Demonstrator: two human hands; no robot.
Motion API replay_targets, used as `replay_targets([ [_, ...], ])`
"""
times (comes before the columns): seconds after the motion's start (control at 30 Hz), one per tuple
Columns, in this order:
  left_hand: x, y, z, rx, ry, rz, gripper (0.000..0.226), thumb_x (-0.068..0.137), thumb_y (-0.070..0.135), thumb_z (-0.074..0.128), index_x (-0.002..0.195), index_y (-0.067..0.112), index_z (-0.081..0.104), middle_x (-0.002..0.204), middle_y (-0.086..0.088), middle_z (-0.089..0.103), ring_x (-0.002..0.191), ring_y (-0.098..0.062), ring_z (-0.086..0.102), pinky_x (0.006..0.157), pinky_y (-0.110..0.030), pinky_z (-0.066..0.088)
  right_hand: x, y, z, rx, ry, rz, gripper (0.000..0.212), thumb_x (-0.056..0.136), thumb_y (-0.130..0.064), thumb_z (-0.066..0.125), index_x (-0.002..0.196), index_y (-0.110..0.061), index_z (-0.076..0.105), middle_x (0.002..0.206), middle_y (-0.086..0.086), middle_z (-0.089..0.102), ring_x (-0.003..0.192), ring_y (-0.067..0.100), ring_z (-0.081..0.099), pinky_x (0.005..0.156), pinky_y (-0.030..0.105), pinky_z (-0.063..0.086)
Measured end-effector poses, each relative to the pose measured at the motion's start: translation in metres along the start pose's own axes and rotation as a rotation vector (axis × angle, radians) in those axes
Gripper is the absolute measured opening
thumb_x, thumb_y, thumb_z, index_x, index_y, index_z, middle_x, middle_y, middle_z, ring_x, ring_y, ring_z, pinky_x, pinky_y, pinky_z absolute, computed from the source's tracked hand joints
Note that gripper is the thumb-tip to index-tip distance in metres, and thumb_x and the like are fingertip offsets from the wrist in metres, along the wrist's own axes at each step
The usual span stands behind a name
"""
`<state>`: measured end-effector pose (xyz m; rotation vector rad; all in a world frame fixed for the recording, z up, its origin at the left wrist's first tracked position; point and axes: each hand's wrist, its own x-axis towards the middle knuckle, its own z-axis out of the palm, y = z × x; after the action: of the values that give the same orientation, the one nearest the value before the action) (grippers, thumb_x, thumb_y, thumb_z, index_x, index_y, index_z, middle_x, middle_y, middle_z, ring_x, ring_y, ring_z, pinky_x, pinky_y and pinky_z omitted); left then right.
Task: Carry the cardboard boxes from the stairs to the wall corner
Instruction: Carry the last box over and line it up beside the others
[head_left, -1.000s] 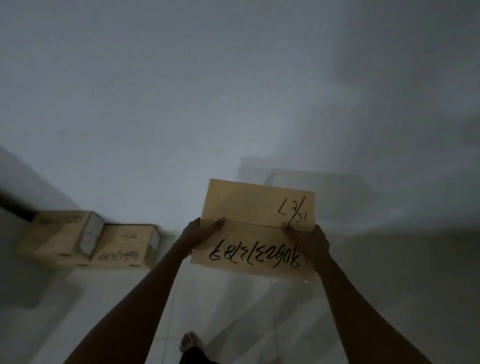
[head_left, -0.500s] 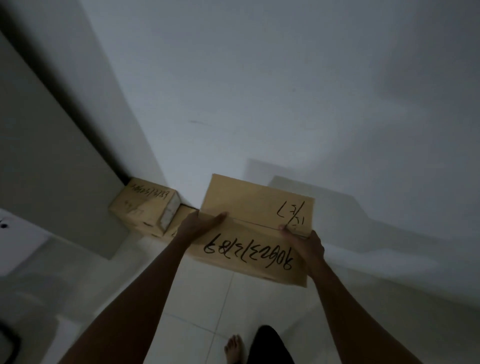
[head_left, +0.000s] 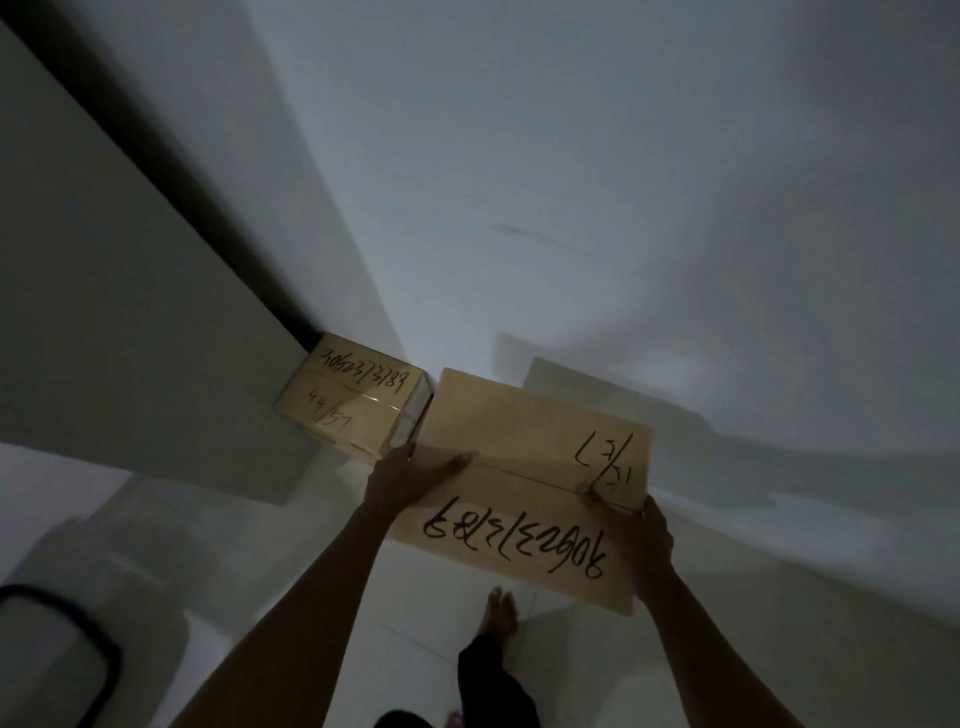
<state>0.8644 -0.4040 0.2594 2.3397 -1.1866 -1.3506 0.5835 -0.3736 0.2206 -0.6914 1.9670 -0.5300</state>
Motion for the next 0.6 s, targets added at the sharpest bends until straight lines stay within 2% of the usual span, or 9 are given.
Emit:
replay_targets([
  [0.13,0.062,-0.021,0.001,0.078,0.027,-0.036,0.091,0.072,0.069,0.076,0.139,0.011,0.056,0.127,-0.012,0.069,0.110,-0.029,0.069,0.094,-0.038,0.056,0.035,0.003,0.049,-0.030,-0.004,0.064,0.092,0.048,-0.076,0.079,0.122,-0.022,0.067,0.114,0.005,0.076,0.105,0.030,0.070,0.097,0.047,0.056],
  [0.2,0.095,-0.033,0.005,0.107,0.047,-0.041,0.091,0.070,0.071,0.075,0.137,0.012,0.057,0.125,-0.011,0.070,0.108,-0.027,0.070,0.094,-0.040,0.057,0.058,0.006,0.076,-0.036,-0.002,0.081,0.090,0.051,-0.075,0.079,0.122,-0.021,0.067,0.115,0.006,0.075,0.106,0.031,0.070,0.096,0.046,0.056],
  [0.27,0.132,-0.050,0.013,0.135,0.073,-0.048,0.092,0.066,0.077,0.073,0.133,0.015,0.061,0.120,-0.008,0.073,0.101,-0.024,0.071,0.091,-0.040,0.058,0.084,0.015,0.106,-0.030,-0.008,0.103,0.091,0.051,-0.074,0.081,0.124,-0.021,0.066,0.117,0.007,0.074,0.109,0.032,0.068,0.097,0.047,0.055],
  [0.37,0.187,-0.075,0.031,0.204,0.098,-0.041,0.085,0.066,0.077,0.073,0.127,0.017,0.064,0.112,-0.004,0.074,0.083,-0.016,0.065,0.077,-0.030,0.054,0.123,0.037,0.150,-0.016,0.001,0.125,0.095,0.053,-0.073,0.082,0.129,-0.019,0.062,0.124,0.009,0.072,0.114,0.034,0.066,0.099,0.047,0.055],
  [0.43,0.221,-0.094,0.045,0.233,0.108,-0.019,0.084,0.068,0.075,0.073,0.128,0.017,0.064,0.114,-0.005,0.074,0.086,-0.018,0.067,0.076,-0.030,0.053,0.148,0.054,0.179,-0.022,0.020,0.121,0.098,0.050,-0.074,0.077,0.130,-0.019,0.062,0.124,0.010,0.071,0.114,0.034,0.065,0.095,0.042,0.054],
  [0.5,0.258,-0.114,0.061,0.262,0.113,0.006,0.081,0.071,0.073,0.073,0.127,0.015,0.062,0.115,-0.006,0.073,0.096,-0.023,0.071,0.077,-0.030,0.054,0.172,0.070,0.205,-0.018,0.037,0.115,0.099,0.051,-0.073,0.074,0.132,-0.017,0.062,0.126,0.012,0.070,0.116,0.036,0.064,0.091,0.038,0.051],
  [0.6,0.309,-0.139,0.083,0.318,0.107,0.097,0.080,0.077,0.073,0.067,0.128,0.013,0.058,0.114,-0.006,0.072,0.098,-0.021,0.071,0.076,-0.028,0.055,0.210,0.092,0.239,-0.007,0.050,0.129,0.089,0.066,-0.065,0.084,0.135,-0.016,0.060,0.131,0.014,0.068,0.120,0.038,0.061,0.088,0.037,0.048],
])
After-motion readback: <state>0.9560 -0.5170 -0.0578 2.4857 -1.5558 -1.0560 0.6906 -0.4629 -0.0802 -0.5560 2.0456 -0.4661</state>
